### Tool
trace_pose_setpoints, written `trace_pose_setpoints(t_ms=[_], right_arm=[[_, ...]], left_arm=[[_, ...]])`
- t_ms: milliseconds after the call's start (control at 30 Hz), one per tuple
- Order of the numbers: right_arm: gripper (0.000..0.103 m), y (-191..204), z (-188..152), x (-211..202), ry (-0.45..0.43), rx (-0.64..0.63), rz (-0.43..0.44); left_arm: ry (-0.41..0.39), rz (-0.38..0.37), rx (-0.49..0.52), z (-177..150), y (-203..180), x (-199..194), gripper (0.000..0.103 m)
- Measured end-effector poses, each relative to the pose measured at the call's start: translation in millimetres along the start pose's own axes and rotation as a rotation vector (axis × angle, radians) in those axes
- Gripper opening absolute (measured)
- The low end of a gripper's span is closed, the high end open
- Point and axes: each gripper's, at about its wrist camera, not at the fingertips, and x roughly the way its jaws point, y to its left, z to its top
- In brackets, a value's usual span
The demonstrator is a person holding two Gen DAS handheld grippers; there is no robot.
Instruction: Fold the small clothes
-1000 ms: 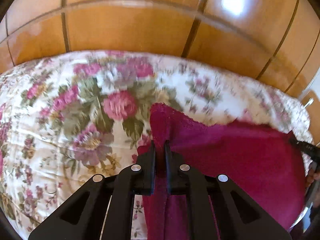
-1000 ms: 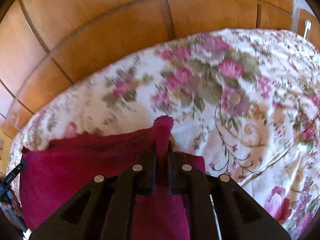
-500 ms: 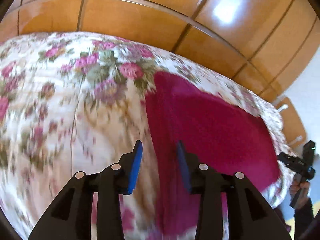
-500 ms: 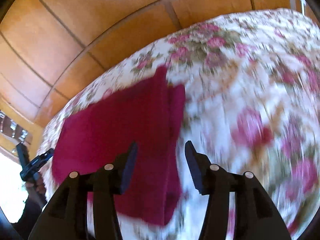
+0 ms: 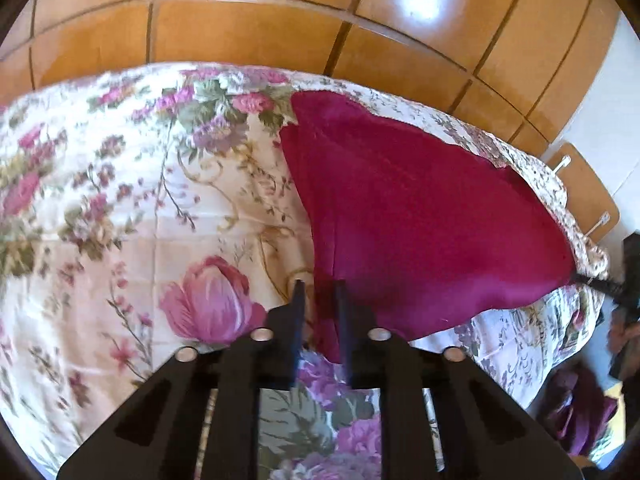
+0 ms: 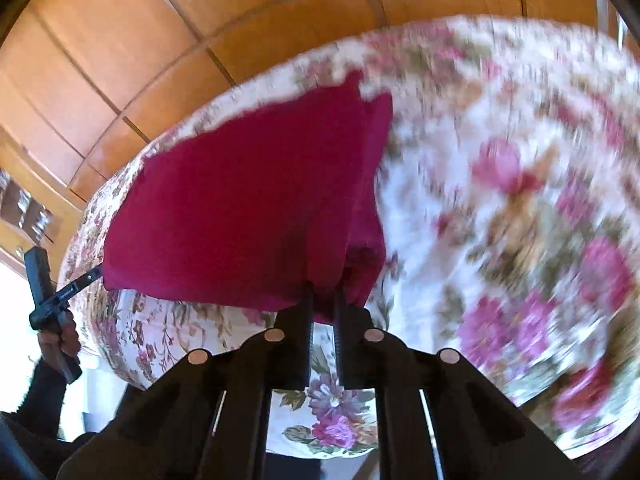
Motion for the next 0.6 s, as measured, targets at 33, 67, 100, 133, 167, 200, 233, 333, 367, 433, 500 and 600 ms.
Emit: trace_pose_setpoints(t_ms=[33,67,100,133,167,200,233,333,367,433,500,600], right_arm=[[0.007,-1.8,1.1,-3.6,-0.010,-0.005,-0.024],[0.006,-4.8,-0.6,0.6,0.007,-0.008,-0.048],[0.006,-7.1,-5.1,8.5,0.035,-0.015,-0.075],[0.006,-9.4,-10.2,19.8,0.070,-0.024,-0.103],[0.006,-11.0,-15.9,32.3,0.105,-0.031,-0.129],[0.006,-13.2,-22.4,43.0,0.119,-0.028,-0.142],[0.006,-13.9,-24.4,44.4,0.100,-0.016,-0.140],[0.007,-12.9,-24.5,40.5,0.089,-0.024,-0.155],[0.007,-11.3,-24.6,40.4,0.090,-0.041,-0.166],[0.007,-9.1,-24.9,40.9,0.091,-0.051,-0.184],[0.007,-6.7,-24.9,41.4,0.091,-0.048,-0.206],[0.013,9.0,-23.2,41.1,0.087,-0.082,-0.280]], left_arm=[[0.004,0.014,0.014,-0.1,0.0,0.0,0.006],[0.006,0.045,0.028,-1.5,0.5,1.3,0.000],[0.020,0.083,0.037,-3.8,1.7,5.2,0.000],[0.054,0.100,0.022,-9.8,7.1,13.6,0.000],[0.072,0.103,0.007,-13.4,10.6,17.6,0.000],[0.081,0.108,-0.014,-19.6,15.2,19.9,0.000],[0.069,0.108,-0.019,-21.7,15.6,16.1,0.000],[0.021,0.091,-0.057,-22.2,19.5,-3.5,0.000],[-0.006,0.062,-0.077,-22.1,21.7,-11.7,0.000],[-0.062,-0.003,-0.101,-21.1,20.7,-26.0,0.021],[-0.097,-0.043,-0.121,-20.5,17.1,-33.6,0.054],[-0.109,-0.062,-0.093,-19.9,3.1,-30.6,0.057]])
